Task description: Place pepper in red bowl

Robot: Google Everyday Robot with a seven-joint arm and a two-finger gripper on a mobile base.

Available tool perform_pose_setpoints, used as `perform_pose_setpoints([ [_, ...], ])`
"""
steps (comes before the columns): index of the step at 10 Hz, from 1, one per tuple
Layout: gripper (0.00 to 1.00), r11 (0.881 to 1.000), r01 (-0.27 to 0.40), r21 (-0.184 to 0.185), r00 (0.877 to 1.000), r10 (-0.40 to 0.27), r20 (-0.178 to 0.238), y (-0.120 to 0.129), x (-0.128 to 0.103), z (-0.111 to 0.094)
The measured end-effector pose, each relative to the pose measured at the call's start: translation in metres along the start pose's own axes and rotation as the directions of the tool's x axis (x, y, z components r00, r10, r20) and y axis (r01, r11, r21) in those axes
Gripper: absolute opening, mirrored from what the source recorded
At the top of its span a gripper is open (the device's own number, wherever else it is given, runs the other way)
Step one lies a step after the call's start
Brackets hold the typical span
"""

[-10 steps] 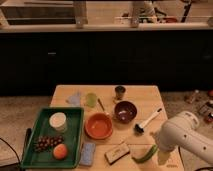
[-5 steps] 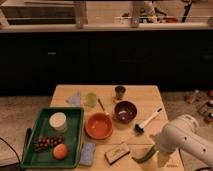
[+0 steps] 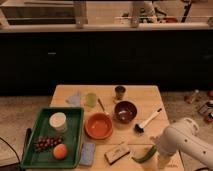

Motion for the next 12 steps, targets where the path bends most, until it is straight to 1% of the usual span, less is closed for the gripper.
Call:
perform_pose_setpoints([
  [3,0.80,1.000,-0.008,-0.003,1.000,0.008,-0.001,0.007,0.006,0.007],
  [7,0.80,1.000,-0.005,-0.004,1.000,0.005,-0.001,0.009,0.008,0.012],
  [10,0.80,1.000,0.021,-0.002,1.000,-0.021,-0.006,0.003,-0.002,0.012],
  [12,0.80,0.999,0.038,-0.016,0.999,-0.038,-0.010,0.001,-0.007,0.015],
])
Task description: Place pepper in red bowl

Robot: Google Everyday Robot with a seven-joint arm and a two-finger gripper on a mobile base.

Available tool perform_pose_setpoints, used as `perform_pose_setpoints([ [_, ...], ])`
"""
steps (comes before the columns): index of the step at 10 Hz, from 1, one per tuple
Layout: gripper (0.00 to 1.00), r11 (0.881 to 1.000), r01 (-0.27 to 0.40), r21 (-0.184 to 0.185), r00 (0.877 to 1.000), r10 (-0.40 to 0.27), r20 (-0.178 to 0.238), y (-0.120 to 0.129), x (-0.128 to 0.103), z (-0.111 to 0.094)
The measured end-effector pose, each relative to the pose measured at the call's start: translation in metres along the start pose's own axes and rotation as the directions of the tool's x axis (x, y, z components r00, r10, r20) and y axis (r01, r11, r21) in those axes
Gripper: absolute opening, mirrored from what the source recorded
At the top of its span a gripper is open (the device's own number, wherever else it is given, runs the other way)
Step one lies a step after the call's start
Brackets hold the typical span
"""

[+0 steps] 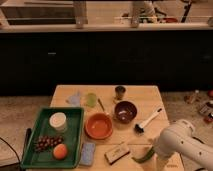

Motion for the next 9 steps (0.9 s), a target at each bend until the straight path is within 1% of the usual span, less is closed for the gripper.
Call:
perform_pose_setpoints([
  [1,0.80,1.000,0.008,-0.005,1.000,-0.008,0.002,-0.002,-0.003,0.002],
  [4,0.80,1.000,0.010,-0.017,1.000,-0.010,0.012,-0.001,-0.001,0.011],
  [6,0.80,1.000,0.017,-0.016,1.000,-0.016,0.023,-0.001,-0.002,0.013],
  [7,0.78,1.000,0.020,-0.012,0.999,-0.020,0.027,-0.001,-0.003,0.014],
  [8,0.70,1.000,0.026,-0.008,0.999,-0.026,0.031,-0.001,-0.003,0.015],
  [9,0.59,0.999,0.035,-0.007,0.999,-0.035,0.035,-0.001,-0.004,0.016],
])
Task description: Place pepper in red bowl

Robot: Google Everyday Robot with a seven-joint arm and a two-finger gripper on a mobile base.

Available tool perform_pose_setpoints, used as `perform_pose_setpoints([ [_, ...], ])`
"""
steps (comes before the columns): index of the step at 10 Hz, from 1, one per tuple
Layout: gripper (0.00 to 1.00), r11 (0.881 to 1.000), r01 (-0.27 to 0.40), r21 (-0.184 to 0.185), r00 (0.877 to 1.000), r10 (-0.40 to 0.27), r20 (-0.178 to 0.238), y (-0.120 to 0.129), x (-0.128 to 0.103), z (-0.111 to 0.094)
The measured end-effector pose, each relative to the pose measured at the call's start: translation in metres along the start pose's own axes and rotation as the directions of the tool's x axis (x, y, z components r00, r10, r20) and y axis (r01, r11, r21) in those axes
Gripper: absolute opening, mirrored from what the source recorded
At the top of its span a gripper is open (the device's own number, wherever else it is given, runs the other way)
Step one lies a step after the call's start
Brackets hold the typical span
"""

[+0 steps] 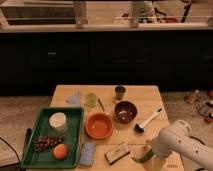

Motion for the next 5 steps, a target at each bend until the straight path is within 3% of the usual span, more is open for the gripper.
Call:
perform_pose_setpoints([
  [5,0.10,1.000,0.025,-0.009,0.999,-0.024,0.022,0.0028,-0.0005,0.0070],
])
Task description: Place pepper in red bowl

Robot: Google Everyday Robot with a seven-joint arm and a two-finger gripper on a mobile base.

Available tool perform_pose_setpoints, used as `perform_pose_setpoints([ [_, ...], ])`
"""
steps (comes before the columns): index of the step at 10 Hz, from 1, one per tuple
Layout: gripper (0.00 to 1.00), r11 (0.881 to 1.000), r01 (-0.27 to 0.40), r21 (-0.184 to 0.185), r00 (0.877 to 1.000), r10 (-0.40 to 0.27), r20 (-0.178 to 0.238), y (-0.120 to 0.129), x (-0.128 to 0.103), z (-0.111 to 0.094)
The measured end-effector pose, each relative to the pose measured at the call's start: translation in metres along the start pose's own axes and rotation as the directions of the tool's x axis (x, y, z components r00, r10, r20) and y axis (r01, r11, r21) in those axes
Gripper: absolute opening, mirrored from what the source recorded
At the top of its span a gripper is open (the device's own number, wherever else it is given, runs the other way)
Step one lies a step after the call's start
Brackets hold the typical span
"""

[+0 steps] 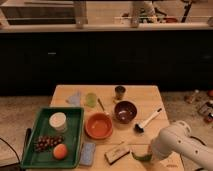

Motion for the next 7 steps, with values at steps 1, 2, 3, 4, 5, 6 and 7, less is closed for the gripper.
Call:
perform_pose_setpoints([
  [1,0.03,1.000,-0.001,-0.002,1.000,0.001,0.005,0.002,0.000,0.001],
  [2,0.00,1.000,0.003,-0.001,1.000,-0.003,0.006,0.002,0.001,0.001],
  [3,0.00,1.000,0.006,0.002,1.000,-0.006,0.007,0.003,0.002,0.001],
  [4,0.00,1.000,0.010,0.009,1.000,-0.010,0.000,0.004,0.005,-0.002],
  [5,0.00,1.000,0.007,0.016,1.000,-0.007,0.000,0.005,0.006,-0.007],
  [6,0.00,1.000,0.007,0.022,1.000,-0.007,-0.003,0.006,0.007,-0.012],
  [7,0.00,1.000,0.009,0.029,1.000,-0.009,-0.007,0.005,0.007,-0.017],
])
